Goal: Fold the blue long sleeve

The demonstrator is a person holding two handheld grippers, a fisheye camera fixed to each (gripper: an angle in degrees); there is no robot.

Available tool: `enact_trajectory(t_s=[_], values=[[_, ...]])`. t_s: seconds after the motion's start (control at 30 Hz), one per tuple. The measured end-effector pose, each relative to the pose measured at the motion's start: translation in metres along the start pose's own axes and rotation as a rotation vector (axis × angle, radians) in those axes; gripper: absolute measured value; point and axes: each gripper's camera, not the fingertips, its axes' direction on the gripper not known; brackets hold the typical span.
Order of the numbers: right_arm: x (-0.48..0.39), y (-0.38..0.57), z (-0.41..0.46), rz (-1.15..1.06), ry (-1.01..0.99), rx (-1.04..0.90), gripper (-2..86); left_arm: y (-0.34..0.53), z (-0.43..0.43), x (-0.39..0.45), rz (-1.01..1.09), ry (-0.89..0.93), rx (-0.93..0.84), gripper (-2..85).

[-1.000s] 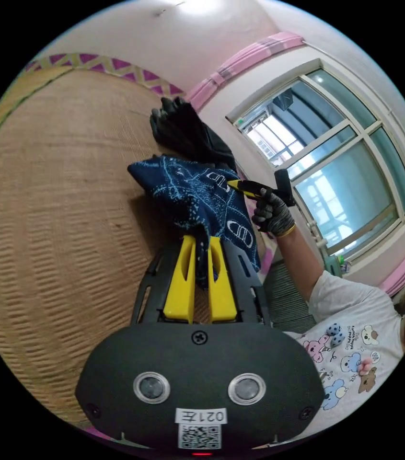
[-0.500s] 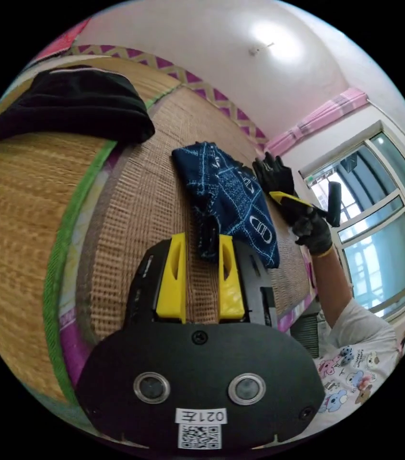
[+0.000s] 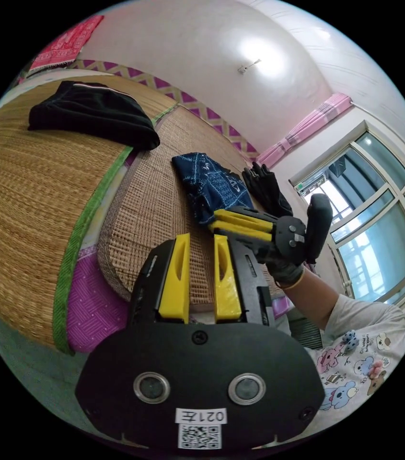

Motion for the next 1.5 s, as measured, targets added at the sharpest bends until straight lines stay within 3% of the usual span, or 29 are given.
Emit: enact_trajectory(t_s=[0.07,0.17,0.33,0.43,0.63,0.9,0.97,1.1,1.3,1.5], values=[[0.053,0.025,-0.033,0.237,-0.221,0.134,2.3,0.002,-0.005,0.002,0.016,-0.01,0.006,6.9],[0.123,0.081,-0.082,0.465,-0.4,0.321,1.5,0.003,-0.009,0.009,0.05,-0.025,0.013,6.7],[0.208,0.211,-0.164,0.711,-0.412,0.519,1.0,-0.001,0.002,0.02,0.076,0.018,-0.004,6.8],[0.235,0.276,-0.179,0.775,-0.519,0.609,0.9,-0.005,0.017,0.032,0.094,0.083,-0.013,6.9],[0.215,0.259,-0.149,0.672,-0.631,0.534,0.9,-0.005,0.062,0.105,0.3,0.288,-0.028,11.8],[0.204,0.235,-0.118,0.58,-0.788,0.438,1.0,0.006,0.072,0.132,0.451,0.045,0.071,15.8],[0.211,0.236,-0.119,0.567,-0.795,0.41,1.1,0.003,0.074,0.13,0.442,0.037,0.063,13.7],[0.225,0.242,-0.124,0.578,-0.794,0.415,0.9,-0.003,0.073,0.117,0.375,0.089,0.043,0.8],[0.256,0.261,-0.133,0.645,-0.777,0.465,0.6,-0.011,0.059,0.094,0.273,0.116,0.046,-0.9],[0.328,0.372,-0.195,0.889,-0.646,0.683,0.6,-0.044,0.009,0.016,0.053,0.147,0.087,-0.9]])
